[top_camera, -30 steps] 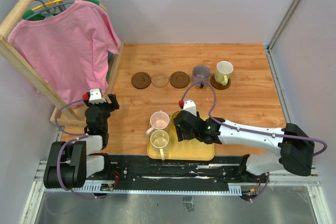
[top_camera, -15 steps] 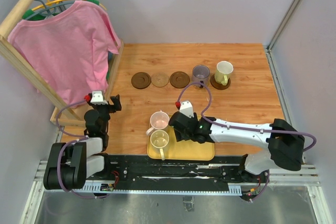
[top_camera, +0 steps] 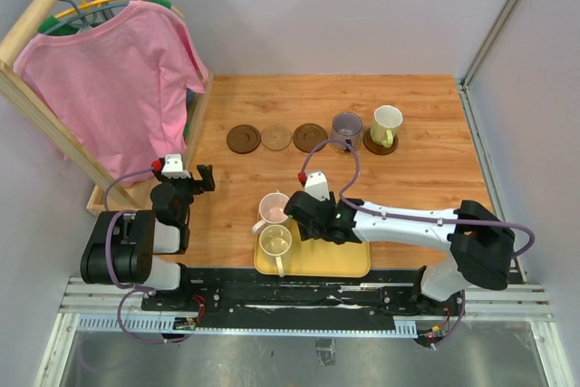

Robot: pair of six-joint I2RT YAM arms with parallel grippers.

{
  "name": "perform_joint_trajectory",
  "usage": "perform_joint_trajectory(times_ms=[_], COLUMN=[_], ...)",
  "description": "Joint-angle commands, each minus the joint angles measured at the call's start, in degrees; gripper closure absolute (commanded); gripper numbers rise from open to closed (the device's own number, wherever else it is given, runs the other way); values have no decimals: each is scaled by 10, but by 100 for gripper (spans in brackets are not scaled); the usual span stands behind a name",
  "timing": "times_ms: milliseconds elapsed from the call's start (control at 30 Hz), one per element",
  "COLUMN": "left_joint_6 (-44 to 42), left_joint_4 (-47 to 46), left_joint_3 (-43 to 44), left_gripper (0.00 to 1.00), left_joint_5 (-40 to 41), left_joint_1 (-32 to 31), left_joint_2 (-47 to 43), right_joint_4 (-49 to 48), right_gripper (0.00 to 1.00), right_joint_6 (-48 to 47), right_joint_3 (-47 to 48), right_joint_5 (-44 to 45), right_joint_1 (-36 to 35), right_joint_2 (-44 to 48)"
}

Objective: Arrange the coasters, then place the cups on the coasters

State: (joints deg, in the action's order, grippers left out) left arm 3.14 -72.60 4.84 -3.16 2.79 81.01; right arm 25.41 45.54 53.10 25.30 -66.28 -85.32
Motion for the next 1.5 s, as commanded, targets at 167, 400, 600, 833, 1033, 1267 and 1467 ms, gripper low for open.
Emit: perform_joint_trajectory(times_ms=[167,400,600,833,1033,1267,1467], left_joint_6=[-3,-3,-3,-3,-3,-3,-3], left_joint_4=[-42,-41,-41,-41,-41,-41,-41], left_joint_3=[8,8,8,8,8,8,8], left_gripper=[0,0,0,0,0,0,0], left_joint_5=[1,1,2,1,2,1,1], left_joint_1=[-1,-1,-1,-1,-1,-1,-1], left_joint_2=[3,3,2,3,2,3,3], right_joint_4=[35,48,67,73,29,-12,-50], right_gripper=[56,99,99,99,99,99,99], right_joint_6=[30,39,40,33,-5,-51,-96], right_joint_3=[30,31,44,61,65,75,77], right_joint_5=[13,23,63,142,192,217,237], right_joint_1=[-10,-9,-12,-17,-18,-18,-18], right_joint_2=[-31,-36,-23,32,72,103,116])
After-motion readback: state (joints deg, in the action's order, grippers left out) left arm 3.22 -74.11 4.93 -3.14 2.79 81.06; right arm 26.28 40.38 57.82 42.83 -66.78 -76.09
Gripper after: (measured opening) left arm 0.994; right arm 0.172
